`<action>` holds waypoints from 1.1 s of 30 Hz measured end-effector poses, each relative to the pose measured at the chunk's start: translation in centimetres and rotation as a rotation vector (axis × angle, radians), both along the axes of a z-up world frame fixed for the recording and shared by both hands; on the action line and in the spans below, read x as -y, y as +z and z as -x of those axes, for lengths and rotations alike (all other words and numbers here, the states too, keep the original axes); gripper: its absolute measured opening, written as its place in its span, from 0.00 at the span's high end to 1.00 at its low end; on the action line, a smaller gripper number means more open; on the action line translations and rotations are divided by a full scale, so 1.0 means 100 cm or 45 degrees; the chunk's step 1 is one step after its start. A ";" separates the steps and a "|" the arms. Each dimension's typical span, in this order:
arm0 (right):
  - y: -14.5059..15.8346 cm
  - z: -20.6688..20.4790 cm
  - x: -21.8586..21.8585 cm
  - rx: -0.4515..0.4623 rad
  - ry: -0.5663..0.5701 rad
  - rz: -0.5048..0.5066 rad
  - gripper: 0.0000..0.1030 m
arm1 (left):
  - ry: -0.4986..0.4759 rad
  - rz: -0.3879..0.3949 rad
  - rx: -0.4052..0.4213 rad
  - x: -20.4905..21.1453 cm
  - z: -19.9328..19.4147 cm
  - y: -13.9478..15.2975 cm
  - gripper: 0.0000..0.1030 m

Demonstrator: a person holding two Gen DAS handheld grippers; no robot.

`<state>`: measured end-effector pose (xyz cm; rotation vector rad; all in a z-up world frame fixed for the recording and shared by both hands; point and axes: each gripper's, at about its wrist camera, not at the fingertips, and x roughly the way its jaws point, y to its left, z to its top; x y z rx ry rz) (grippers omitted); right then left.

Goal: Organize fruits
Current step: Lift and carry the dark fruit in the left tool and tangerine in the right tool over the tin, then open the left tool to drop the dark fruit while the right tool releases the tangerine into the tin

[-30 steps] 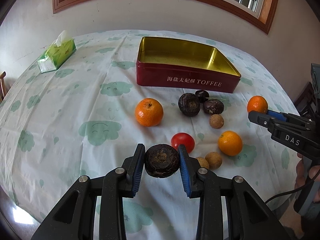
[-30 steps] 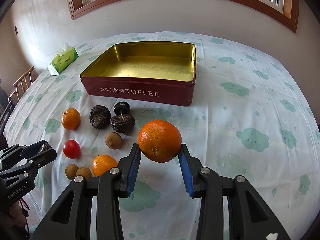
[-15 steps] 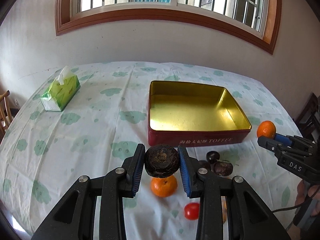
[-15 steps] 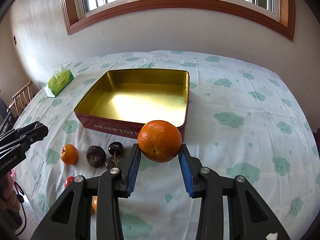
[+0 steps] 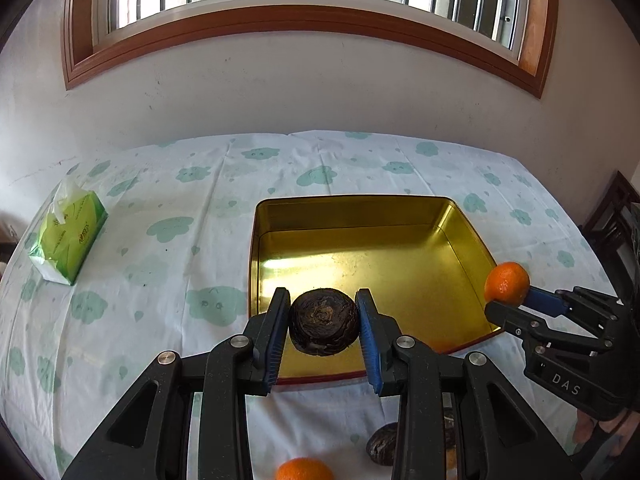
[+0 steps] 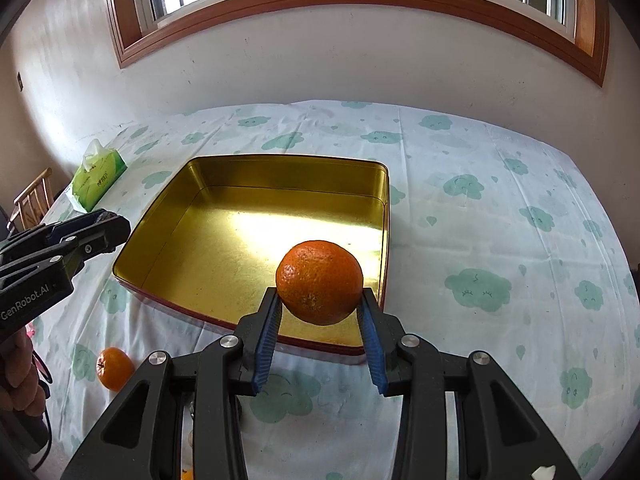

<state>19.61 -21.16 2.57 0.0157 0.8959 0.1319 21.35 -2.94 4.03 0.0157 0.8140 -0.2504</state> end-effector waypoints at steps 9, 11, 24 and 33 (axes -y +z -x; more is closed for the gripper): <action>-0.016 -0.017 -0.002 -0.054 0.014 0.006 0.65 | 0.013 -0.057 -0.108 0.010 -0.026 -0.032 0.67; -0.018 -0.019 -0.003 -0.058 0.015 0.009 0.65 | 0.018 -0.064 -0.123 0.009 -0.026 -0.037 0.66; -0.025 -0.020 -0.007 -0.074 0.025 0.005 0.65 | 0.055 -0.085 -0.216 0.008 -0.032 -0.057 0.66; -0.026 -0.021 -0.007 -0.074 0.023 0.002 0.64 | 0.057 -0.127 -0.214 0.013 -0.032 -0.060 0.66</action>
